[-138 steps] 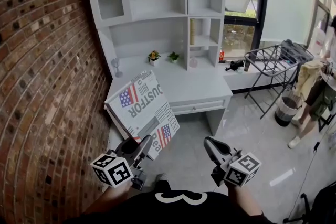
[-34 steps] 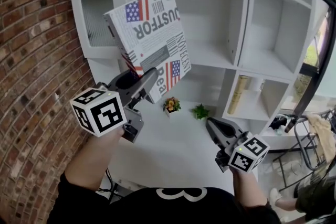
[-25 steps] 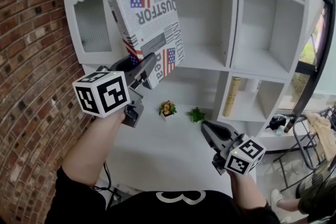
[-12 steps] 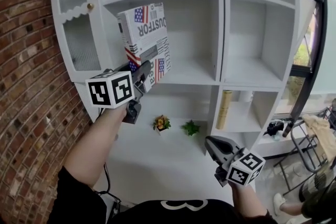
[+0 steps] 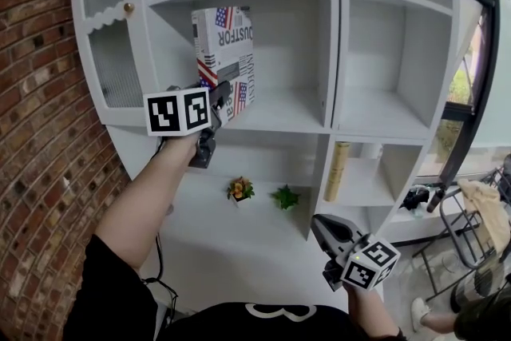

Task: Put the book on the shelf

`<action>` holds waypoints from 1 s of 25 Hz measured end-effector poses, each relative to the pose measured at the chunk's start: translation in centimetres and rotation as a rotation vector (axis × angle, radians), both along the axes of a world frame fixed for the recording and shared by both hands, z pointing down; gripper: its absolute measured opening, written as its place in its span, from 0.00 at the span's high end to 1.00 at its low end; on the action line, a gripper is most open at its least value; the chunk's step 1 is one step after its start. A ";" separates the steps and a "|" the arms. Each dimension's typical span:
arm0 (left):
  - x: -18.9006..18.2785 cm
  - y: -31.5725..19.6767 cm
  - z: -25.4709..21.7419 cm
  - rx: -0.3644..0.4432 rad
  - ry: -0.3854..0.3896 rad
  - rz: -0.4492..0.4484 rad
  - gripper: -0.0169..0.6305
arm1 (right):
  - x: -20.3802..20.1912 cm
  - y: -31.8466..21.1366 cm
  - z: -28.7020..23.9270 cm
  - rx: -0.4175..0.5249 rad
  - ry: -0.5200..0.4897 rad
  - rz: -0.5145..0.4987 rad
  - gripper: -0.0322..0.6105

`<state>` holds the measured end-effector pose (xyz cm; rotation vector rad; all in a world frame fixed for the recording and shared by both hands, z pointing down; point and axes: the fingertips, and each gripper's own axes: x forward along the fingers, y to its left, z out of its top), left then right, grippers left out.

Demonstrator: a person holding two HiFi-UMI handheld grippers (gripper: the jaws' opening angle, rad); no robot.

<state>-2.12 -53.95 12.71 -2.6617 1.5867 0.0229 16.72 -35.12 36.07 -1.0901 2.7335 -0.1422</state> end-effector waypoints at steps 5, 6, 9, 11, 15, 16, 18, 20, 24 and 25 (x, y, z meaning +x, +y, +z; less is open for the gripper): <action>0.4 -2.1 0.7 -0.024 -0.010 -0.029 0.74 | 1.1 -0.4 0.7 -0.021 0.000 0.020 0.93; 0.5 -2.4 0.7 -0.027 -0.007 -0.033 0.74 | 1.2 -0.5 0.9 -0.027 0.002 0.024 0.93; 0.5 -3.3 0.8 -0.025 -0.017 -0.047 0.74 | 1.5 -0.6 1.5 -0.038 0.001 0.032 0.93; 0.5 -3.8 1.0 -0.031 -0.020 -0.054 0.74 | 1.8 -0.6 1.8 -0.045 0.002 0.038 0.93; 0.6 -4.6 1.3 -0.041 -0.018 -0.064 0.73 | 2.5 -0.6 2.0 -0.053 -0.001 0.057 0.93; 0.5 -4.8 1.3 -0.043 -0.016 -0.066 0.73 | 2.5 -0.6 2.1 -0.055 -0.002 0.060 0.93; 0.5 -5.0 1.5 -0.048 -0.008 -0.070 0.73 | 2.5 -0.5 2.5 -0.066 -0.001 0.062 0.93; 0.5 -5.0 1.6 -0.047 -0.007 -0.070 0.73 | 2.5 -0.4 2.9 -0.078 -0.002 0.065 0.93; 0.9 -4.7 1.7 -0.048 -0.013 -0.036 0.73 | 2.4 -0.3 2.7 -0.075 -0.001 0.074 0.93; 1.0 -4.6 1.8 -0.053 -0.012 -0.016 0.70 | 2.3 -0.3 2.8 -0.077 0.000 0.074 0.93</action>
